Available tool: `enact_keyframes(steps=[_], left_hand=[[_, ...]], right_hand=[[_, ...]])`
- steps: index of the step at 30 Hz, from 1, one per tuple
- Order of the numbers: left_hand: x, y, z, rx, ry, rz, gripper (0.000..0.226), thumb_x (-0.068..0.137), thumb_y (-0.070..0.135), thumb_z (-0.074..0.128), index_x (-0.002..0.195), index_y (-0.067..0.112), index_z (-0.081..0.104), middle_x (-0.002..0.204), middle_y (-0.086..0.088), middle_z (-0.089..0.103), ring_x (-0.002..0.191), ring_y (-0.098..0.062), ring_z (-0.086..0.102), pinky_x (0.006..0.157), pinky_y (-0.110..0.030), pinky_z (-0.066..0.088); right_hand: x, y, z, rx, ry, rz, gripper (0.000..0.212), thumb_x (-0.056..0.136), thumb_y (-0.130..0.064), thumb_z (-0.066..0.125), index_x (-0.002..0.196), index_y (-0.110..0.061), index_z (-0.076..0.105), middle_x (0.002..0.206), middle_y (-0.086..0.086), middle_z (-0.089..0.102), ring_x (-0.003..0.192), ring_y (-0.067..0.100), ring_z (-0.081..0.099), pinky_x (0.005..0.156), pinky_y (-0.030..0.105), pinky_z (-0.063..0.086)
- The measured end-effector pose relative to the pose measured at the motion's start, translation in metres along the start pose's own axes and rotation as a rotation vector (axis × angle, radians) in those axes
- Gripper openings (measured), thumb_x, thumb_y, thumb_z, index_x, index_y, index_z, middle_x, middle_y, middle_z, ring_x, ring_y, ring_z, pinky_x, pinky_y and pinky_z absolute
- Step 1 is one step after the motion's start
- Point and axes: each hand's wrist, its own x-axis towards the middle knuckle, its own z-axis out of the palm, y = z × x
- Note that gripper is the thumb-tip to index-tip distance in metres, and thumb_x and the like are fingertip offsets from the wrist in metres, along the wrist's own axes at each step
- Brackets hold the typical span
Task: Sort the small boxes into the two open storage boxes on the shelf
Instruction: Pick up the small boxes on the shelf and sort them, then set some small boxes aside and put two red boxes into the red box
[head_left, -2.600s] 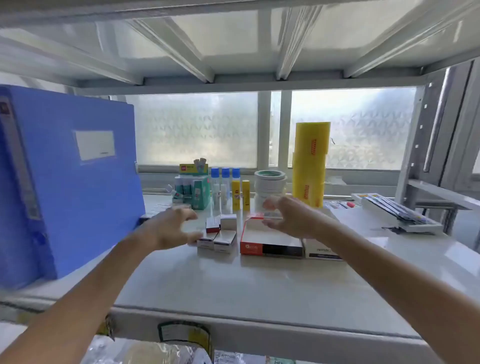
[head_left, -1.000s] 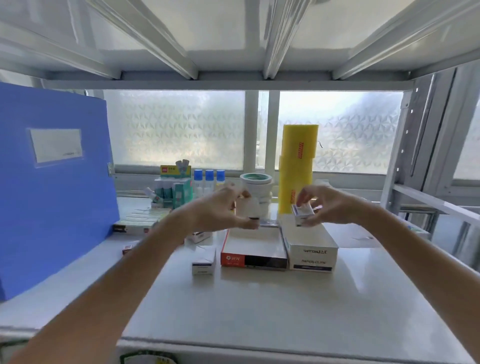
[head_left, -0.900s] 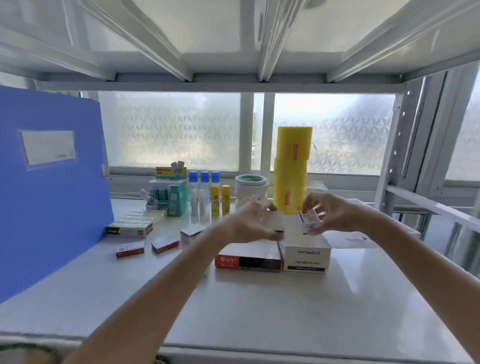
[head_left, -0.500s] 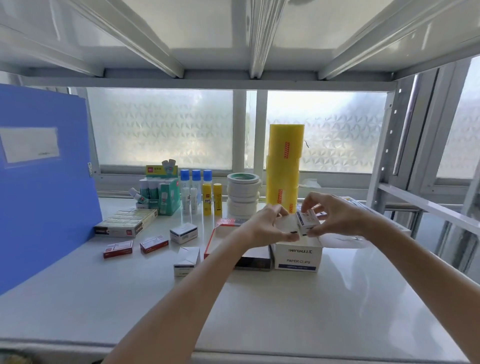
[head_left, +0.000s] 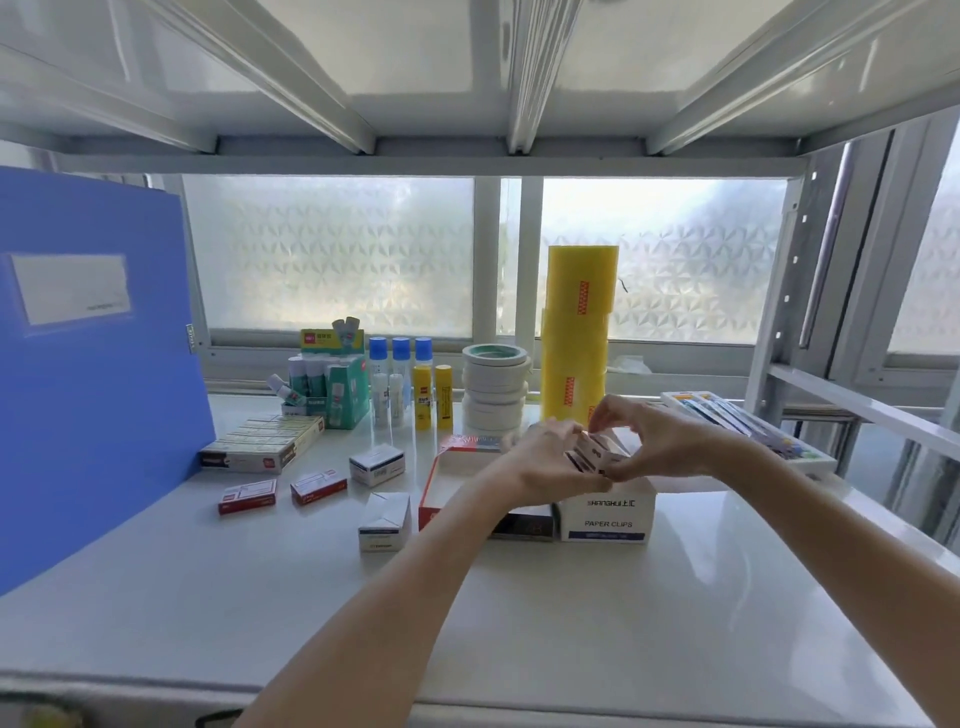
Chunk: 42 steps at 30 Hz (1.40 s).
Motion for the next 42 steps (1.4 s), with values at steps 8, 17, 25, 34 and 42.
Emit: enact_keyframes(steps=[8,17,25,34,42], left_hand=[[-0.08,-0.068,-0.103,0.1,0.138,-0.238,0.065,0.09,0.036,0.061,0.148,0.02,0.035,0.155,-0.008,0.036,0.14,-0.026,0.036,0.115,-0.043,0.03],[-0.109,-0.152,-0.095,0.097,0.134,-0.309,0.056,0.093,0.041,0.056,0.142,0.017,0.045,0.149,-0.007,0.044,0.135,-0.022,0.042,0.11,-0.037,0.034],[-0.065,-0.158,-0.084,0.147,0.253,-0.317,0.051,0.085,0.029,0.069,0.133,0.016,0.058,0.133,-0.01,0.062,0.118,-0.026,0.06,0.099,-0.035,0.045],[-0.027,-0.008,-0.047,-0.182,0.177,0.212,0.049,0.076,0.017,0.079,0.121,0.006,0.066,0.115,-0.01,0.07,0.097,-0.019,0.066,0.09,-0.032,0.055],[-0.024,0.006,-0.021,-0.204,-0.142,0.111,0.039,0.088,0.03,0.066,0.116,0.003,0.068,0.118,-0.017,0.068,0.107,-0.029,0.063,0.096,-0.046,0.052]], right_hand=[[-0.012,-0.069,0.011,-0.026,0.208,-0.166,0.03,0.084,-0.021,0.069,0.113,-0.017,0.061,0.121,0.003,0.063,0.111,0.019,0.058,0.096,0.033,0.047],[0.02,-0.17,0.118,-0.149,-0.152,-0.284,0.055,0.075,-0.052,0.071,0.111,-0.018,0.048,0.106,0.001,0.059,0.09,0.02,0.051,0.07,0.035,0.04],[0.015,-0.147,0.064,0.105,0.015,-0.373,0.041,0.077,-0.034,0.076,0.099,-0.008,0.054,0.103,0.012,0.063,0.097,0.031,0.059,0.087,0.044,0.052],[0.025,-0.024,-0.019,0.025,-0.004,-0.044,0.033,0.067,-0.009,0.082,0.081,-0.024,0.057,0.087,-0.003,0.057,0.079,0.014,0.052,0.071,0.028,0.043],[0.023,0.012,-0.01,0.349,-0.203,0.001,0.035,0.075,0.001,0.077,0.107,-0.001,0.064,0.118,0.007,0.069,0.111,0.021,0.063,0.098,0.033,0.049]])
